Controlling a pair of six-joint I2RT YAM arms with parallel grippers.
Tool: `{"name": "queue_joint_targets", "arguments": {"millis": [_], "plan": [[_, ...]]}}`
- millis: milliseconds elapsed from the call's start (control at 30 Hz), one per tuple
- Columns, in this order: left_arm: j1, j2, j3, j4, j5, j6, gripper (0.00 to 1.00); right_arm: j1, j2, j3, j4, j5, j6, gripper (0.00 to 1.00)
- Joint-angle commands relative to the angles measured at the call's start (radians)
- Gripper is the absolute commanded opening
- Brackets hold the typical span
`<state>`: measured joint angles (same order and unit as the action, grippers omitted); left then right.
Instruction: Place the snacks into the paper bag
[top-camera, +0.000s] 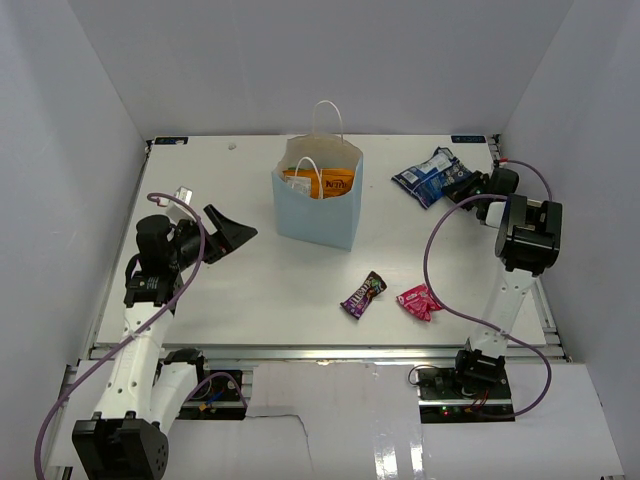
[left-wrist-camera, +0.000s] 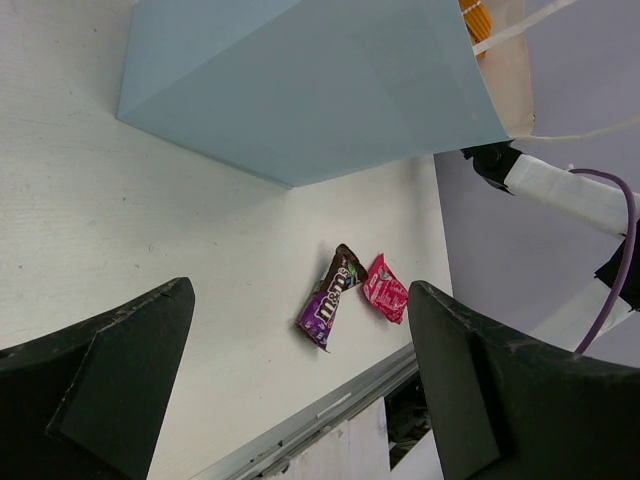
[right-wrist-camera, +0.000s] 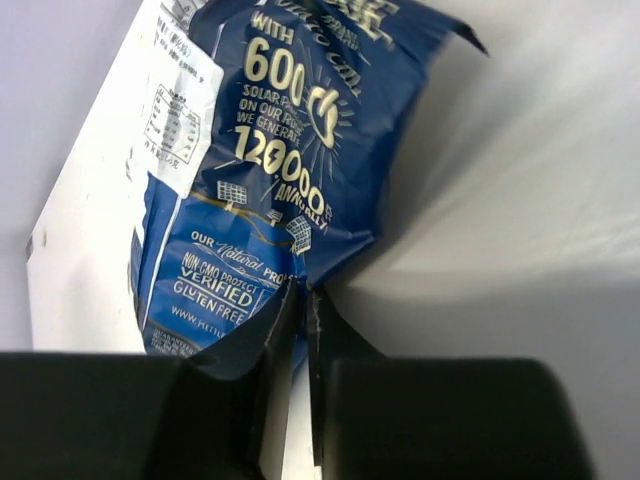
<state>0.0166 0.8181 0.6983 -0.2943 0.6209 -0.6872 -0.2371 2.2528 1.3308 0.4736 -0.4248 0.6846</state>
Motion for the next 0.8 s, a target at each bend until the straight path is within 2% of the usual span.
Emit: {"name": "queue_joint_targets", "arguments": {"millis": [0,33,233,300,367,433,467,567,767], "plan": [[0.000,-0.028,-0.010,-0.008,0.011,0.018,0.98,-0.007,-0.058,-0.091,0.000,-0.121,-0.066,0.11],[0.000,-0.028,-0.011,-0.009,0.014,0.024,0.98,-0.010,-0.085,-0.107,0.000,-0.143,-0.086,0.08],[0.000,-0.020,-0.020,-0.006,0.036,0.048,0.98,-0.011,-0.203,-0.205,-0.085,-0.184,-0.203,0.08],[0.000,-0.020,-0.028,-0.003,0.037,0.054,0.98,-0.018,-0.231,-0.226,-0.115,-0.177,-0.244,0.11],[0.000,-0.020,-0.036,0.007,0.042,0.051,0.98,-0.034,-0.254,-0.222,-0.156,-0.169,-0.261,0.41],[0.000,-0.017,-0.045,0.018,0.046,0.052,0.98,-0.056,-0.260,-0.197,-0.170,-0.184,-0.260,0.75],[0.000,-0.016,-0.048,0.020,0.048,0.054,0.98,-0.062,-0.260,-0.191,-0.168,-0.183,-0.251,0.82],[0.000,-0.002,-0.046,0.026,0.054,0.057,0.98,-0.077,-0.239,-0.136,-0.174,-0.170,-0.249,0.95],[0.000,0.032,-0.034,0.044,0.066,0.052,0.98,-0.077,-0.079,0.062,-0.239,-0.186,-0.220,0.98]]}}
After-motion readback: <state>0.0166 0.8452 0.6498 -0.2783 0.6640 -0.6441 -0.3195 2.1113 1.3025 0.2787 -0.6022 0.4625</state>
